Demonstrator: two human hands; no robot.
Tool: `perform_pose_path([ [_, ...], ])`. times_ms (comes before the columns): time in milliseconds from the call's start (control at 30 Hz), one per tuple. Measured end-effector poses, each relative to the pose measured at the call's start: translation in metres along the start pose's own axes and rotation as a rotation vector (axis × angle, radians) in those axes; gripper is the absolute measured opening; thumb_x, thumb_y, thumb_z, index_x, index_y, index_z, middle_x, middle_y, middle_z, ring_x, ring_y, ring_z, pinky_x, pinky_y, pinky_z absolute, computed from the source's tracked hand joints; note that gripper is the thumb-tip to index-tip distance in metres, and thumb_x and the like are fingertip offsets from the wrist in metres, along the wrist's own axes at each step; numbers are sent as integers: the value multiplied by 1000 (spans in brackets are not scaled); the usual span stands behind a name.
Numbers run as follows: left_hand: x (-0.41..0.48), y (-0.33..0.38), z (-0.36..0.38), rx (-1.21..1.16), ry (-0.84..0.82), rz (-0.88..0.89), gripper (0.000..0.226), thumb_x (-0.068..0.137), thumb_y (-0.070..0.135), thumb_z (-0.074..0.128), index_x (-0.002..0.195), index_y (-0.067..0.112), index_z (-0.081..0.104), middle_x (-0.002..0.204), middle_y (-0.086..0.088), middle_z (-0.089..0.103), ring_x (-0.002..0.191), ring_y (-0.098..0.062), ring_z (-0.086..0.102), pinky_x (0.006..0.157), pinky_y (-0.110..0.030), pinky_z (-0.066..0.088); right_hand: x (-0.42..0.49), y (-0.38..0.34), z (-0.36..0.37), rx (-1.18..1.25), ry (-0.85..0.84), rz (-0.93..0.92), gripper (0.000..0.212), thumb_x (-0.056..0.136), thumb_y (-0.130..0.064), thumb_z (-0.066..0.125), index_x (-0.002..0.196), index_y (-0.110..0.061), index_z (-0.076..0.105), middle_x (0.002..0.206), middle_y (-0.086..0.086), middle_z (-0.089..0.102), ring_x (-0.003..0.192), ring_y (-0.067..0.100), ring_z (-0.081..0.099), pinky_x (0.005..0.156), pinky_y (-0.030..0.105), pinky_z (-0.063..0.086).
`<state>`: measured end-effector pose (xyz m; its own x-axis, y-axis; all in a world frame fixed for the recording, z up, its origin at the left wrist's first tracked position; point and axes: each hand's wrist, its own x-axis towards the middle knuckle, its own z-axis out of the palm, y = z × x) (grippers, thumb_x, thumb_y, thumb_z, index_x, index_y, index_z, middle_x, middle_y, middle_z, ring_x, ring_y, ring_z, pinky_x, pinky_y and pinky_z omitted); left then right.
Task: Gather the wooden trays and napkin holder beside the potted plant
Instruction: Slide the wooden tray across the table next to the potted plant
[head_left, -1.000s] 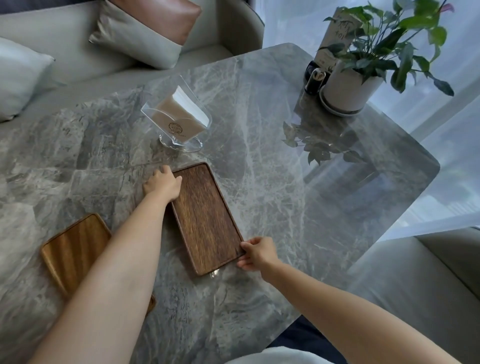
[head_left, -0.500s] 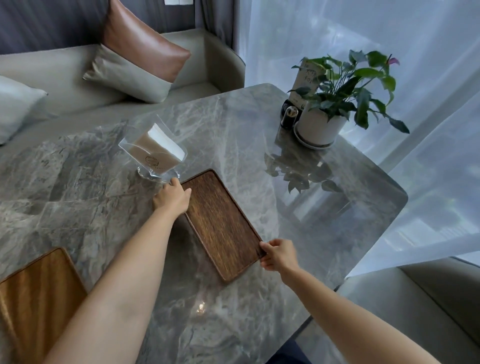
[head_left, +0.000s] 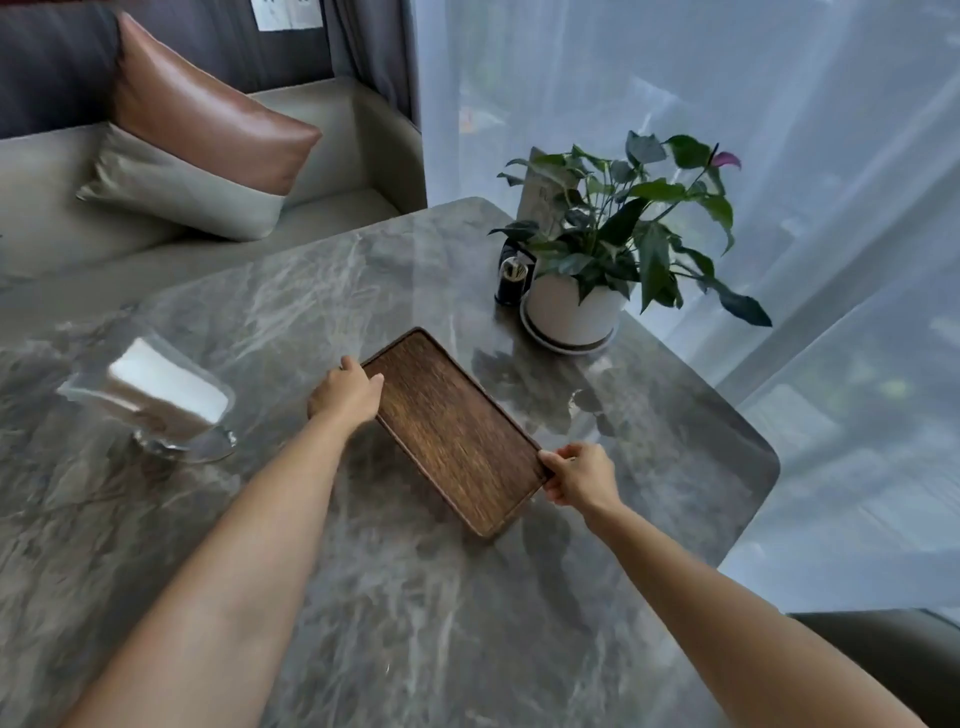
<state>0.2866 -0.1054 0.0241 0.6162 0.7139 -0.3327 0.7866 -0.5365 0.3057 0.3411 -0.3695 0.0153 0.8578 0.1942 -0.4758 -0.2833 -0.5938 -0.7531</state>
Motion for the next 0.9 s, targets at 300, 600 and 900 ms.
perform_pose_path([
  [300, 71, 86, 25, -39, -18, -25, 51, 97, 32, 39, 133, -4, 33, 140, -29, 40, 127, -44, 41, 103, -47, 36, 90, -8, -35, 43, -72, 68, 24, 89, -11, 56, 65, -8, 51, 47, 9, 55, 28, 8, 51, 34, 20, 46],
  [600, 116, 118, 44, -4, -38, -72, 53, 96, 31, 38, 137, -2, 29, 144, -28, 33, 131, -43, 35, 107, -47, 32, 133, -16, -43, 16, -162, 96, 21, 92, -4, 48, 71, -8, 49, 49, 10, 55, 32, 9, 53, 34, 18, 48],
  [900, 130, 124, 50, 15, -99, -90, 58, 94, 26, 39, 142, -3, 23, 147, -30, 28, 134, -43, 31, 110, -45, 30, 150, -16, -41, -5, -180, 111, 15, 91, 5, 40, 80, -1, 49, 57, 10, 54, 29, 7, 53, 34, 19, 48],
])
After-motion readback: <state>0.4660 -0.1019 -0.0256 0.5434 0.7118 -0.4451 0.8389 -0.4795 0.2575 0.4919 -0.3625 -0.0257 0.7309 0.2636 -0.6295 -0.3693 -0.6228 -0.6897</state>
